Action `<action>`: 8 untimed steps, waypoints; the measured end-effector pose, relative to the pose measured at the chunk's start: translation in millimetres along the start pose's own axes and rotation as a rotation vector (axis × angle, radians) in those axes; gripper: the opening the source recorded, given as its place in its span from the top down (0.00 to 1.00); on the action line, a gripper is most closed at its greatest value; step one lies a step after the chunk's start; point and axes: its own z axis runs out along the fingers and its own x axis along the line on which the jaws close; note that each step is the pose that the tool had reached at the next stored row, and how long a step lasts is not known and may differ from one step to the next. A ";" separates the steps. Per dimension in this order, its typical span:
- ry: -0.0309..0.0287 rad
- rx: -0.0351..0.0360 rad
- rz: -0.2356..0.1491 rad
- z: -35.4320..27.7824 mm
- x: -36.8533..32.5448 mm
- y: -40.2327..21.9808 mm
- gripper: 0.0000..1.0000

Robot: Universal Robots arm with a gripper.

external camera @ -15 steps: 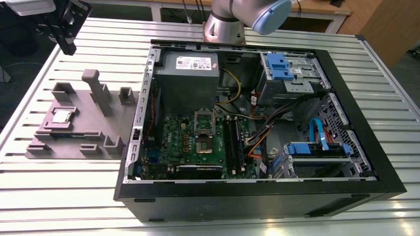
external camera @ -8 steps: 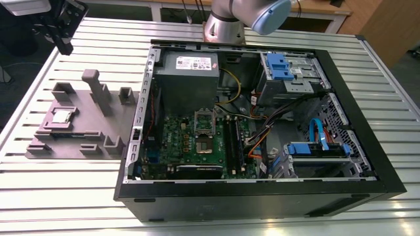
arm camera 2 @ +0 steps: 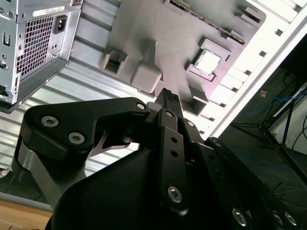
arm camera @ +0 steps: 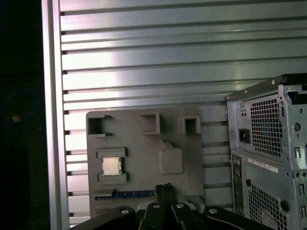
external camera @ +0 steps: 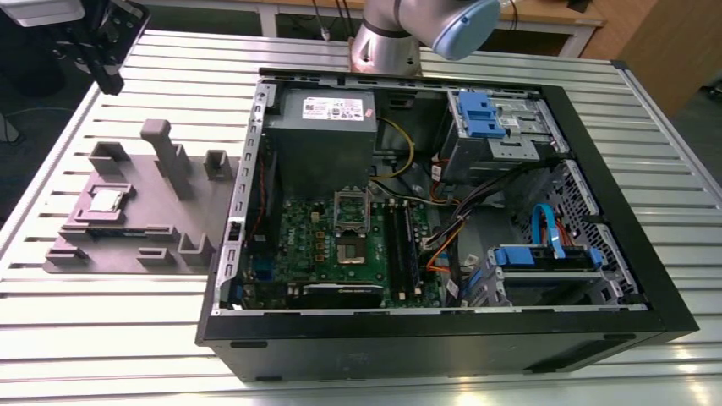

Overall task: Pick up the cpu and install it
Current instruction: 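Reach for the cpu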

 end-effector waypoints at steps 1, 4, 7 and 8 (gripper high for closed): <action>0.0000 0.0000 0.000 0.0 0.2 0.0 0.90; 0.0000 0.0000 0.000 0.0 0.8 -0.1 0.90; 0.0000 0.0000 0.000 0.0 1.2 -0.1 0.90; 0.0000 0.0000 0.000 0.1 2.1 -0.2 0.90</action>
